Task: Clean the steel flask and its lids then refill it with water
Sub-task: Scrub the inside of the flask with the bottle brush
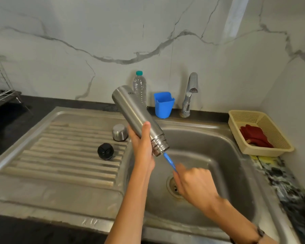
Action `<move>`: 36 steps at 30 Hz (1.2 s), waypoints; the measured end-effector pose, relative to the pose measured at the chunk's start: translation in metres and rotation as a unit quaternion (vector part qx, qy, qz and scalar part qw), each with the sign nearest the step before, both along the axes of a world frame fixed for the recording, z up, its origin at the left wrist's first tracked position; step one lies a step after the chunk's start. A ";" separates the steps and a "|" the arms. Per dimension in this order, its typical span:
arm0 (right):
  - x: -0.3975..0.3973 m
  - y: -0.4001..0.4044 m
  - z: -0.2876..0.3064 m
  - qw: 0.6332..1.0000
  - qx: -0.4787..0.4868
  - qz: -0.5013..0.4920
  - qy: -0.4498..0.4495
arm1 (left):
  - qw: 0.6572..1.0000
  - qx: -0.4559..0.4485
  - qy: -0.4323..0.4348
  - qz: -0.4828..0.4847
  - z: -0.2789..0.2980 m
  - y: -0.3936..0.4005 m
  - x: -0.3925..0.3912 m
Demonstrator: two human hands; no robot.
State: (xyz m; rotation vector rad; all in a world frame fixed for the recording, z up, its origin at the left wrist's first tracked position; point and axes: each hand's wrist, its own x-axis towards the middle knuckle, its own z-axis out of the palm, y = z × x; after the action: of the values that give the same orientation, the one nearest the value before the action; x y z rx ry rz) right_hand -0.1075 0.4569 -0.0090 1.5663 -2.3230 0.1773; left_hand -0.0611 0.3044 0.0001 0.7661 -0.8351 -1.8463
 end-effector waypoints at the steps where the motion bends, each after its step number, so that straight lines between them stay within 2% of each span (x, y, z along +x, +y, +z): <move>1: 0.000 0.005 -0.001 1.000 0.000 0.003 0.003 | 1.000 0.001 0.006 0.011 0.003 -0.001 0.002; 4: -0.005 0.012 0.002 0.999 -0.018 0.009 0.030 | 0.998 0.029 0.035 0.043 0.004 -0.006 0.006; 7: 0.001 -0.005 0.007 1.000 0.004 0.015 -0.004 | 1.000 0.019 0.010 0.014 0.004 0.002 0.003; 9: 0.001 -0.007 0.005 0.998 0.012 0.018 -0.066 | 1.000 0.014 0.014 -0.002 0.004 0.003 0.006; 11: -0.001 -0.001 0.011 0.979 -0.026 0.031 -0.197 | 0.994 0.047 0.084 -0.043 0.009 -0.001 0.012; 12: -0.003 0.000 0.018 0.953 -0.051 0.056 -0.295 | 0.986 0.063 0.135 -0.076 0.012 -0.003 0.015; 13: -0.005 0.000 0.023 0.898 -0.078 0.082 -0.425 | 0.975 0.069 0.184 -0.106 0.014 -0.005 0.017; 15: -0.005 0.000 0.031 0.732 -0.095 0.104 -0.667 | 0.956 0.066 0.249 -0.140 0.017 -0.002 0.022; 16: -0.001 0.002 0.034 0.661 -0.091 0.112 -0.736 | 0.950 0.068 0.264 -0.150 0.018 0.000 0.023; 17: 0.003 0.003 0.034 0.615 -0.087 0.120 -0.774 | 0.945 0.068 0.275 -0.164 0.019 0.003 0.024; 18: 0.007 0.004 0.031 0.596 -0.078 0.120 -0.790 | 0.944 0.065 0.274 -0.171 0.019 0.004 0.024; 19: 0.009 0.006 0.028 0.606 -0.066 0.113 -0.785 | 0.947 0.062 0.264 -0.173 0.020 0.005 0.024; 20: 0.009 0.009 0.026 0.642 -0.051 0.101 -0.758 | 0.954 0.060 0.242 -0.164 0.019 0.005 0.024; 22: 0.004 0.014 0.026 0.755 -0.033 0.080 -0.650 | 0.972 0.066 0.177 -0.142 0.016 0.001 0.022; 24: 0.000 0.013 0.023 0.898 -0.026 0.074 -0.434 | 0.984 0.082 0.106 -0.116 0.013 -0.001 0.019; 25: 0.001 0.011 0.022 0.942 -0.004 0.053 -0.332 | 0.988 0.090 0.075 -0.099 0.012 0.000 0.016; 26: 0.005 0.007 0.021 0.966 0.002 0.027 -0.256 | 0.991 0.097 0.048 -0.083 0.011 0.001 0.014; 28: 0.018 0.001 0.016 0.992 0.035 -0.008 -0.120 | 0.993 0.096 0.005 -0.069 0.012 -0.002 0.011; 30: 0.028 0.006 0.014 0.997 0.048 -0.012 -0.067 | 0.994 0.097 0.004 -0.045 0.015 -0.007 0.013; 33: 0.020 0.013 0.005 0.999 0.021 -0.020 -0.041 | 0.992 0.119 0.045 0.007 0.018 -0.011 0.018; 36: 0.020 -0.008 0.014 0.996 0.052 -0.028 -0.068 | 0.995 0.104 0.005 -0.001 0.018 -0.004 0.015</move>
State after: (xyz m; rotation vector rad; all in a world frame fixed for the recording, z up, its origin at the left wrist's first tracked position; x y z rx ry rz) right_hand -0.0877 0.4486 0.0053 1.5800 -2.5154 0.1551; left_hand -0.0460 0.3001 0.0185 0.8839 -0.6425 -1.9573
